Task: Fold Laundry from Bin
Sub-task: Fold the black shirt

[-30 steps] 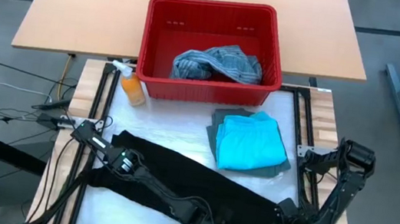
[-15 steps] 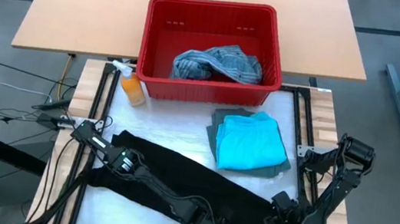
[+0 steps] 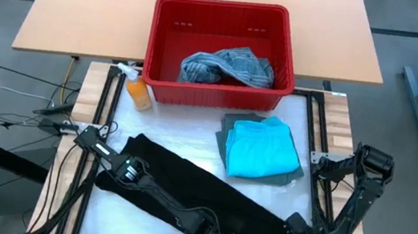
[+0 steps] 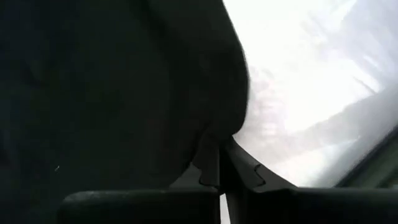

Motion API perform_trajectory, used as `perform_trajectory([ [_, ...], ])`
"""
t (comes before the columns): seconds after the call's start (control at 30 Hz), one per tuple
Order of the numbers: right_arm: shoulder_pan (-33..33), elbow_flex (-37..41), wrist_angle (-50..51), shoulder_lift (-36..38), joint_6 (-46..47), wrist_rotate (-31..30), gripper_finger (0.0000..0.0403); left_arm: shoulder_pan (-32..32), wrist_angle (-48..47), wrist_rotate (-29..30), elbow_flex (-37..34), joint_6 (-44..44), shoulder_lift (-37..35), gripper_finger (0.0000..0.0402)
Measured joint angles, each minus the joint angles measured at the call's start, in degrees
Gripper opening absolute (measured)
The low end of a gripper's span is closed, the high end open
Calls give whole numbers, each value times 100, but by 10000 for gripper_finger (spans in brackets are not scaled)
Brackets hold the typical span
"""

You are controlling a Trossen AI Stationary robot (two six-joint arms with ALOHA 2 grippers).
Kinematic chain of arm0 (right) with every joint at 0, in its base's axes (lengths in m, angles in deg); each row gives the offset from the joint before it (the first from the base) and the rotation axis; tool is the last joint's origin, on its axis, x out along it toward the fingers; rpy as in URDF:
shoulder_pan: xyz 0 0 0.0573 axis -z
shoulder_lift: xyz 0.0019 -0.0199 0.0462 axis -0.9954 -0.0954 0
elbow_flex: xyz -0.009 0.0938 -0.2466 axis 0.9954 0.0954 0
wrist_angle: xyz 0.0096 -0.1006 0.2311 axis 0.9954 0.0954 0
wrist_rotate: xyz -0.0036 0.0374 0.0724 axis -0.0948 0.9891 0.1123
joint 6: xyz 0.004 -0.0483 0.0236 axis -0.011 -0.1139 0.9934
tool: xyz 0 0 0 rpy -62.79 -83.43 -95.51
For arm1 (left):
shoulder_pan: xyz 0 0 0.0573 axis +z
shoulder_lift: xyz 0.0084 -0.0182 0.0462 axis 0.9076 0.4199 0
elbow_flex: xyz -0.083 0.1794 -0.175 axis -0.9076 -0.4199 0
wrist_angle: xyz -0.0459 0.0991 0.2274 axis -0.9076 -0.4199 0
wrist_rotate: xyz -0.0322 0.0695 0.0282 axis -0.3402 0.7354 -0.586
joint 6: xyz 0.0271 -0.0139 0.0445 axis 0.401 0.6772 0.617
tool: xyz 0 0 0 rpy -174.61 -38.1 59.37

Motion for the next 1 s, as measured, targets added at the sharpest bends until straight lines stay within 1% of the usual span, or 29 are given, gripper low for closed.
perform_trajectory([
  [0.07, -20, -194, 478, 63, 11, -58, 23, -11, -61, 210, 28, 54, -69, 1],
  [0.17, -49, -367, 1165, 221, 14, -254, 18, -41, -401, 582, 28, 95, -194, 0],
  [0.3, -39, -394, 1288, 512, -68, -571, 18, -39, -617, 628, 28, 30, -283, 0],
  [0.4, -35, -393, 1212, 795, -123, -1059, 18, -74, -646, 635, 28, 12, -424, 0],
  [0.5, -43, -393, 1097, 1031, -311, -1752, 18, -187, -739, 790, 28, 48, -669, 0],
  [0.63, 17, -394, 935, 1251, -752, -2662, 18, -369, -1265, 1612, 31, -50, -972, 0],
  [0.7, 97, -393, 755, 1334, -1095, -3020, 18, -461, -1470, 1953, 31, -141, -1044, 0],
  [0.8, 283, -393, 302, 1472, -1875, -3713, 18, -562, -1613, 2186, 31, -397, -1120, 0],
  [0.9, 597, -393, -486, 1575, -3083, -4216, 18, -723, -2043, 2811, 35, -865, -1176, 0],
  [1.0, 1014, -393, -1450, 1607, -4528, -4335, 18, -950, -2666, 3391, 30, -1412, -1232, 0],
])
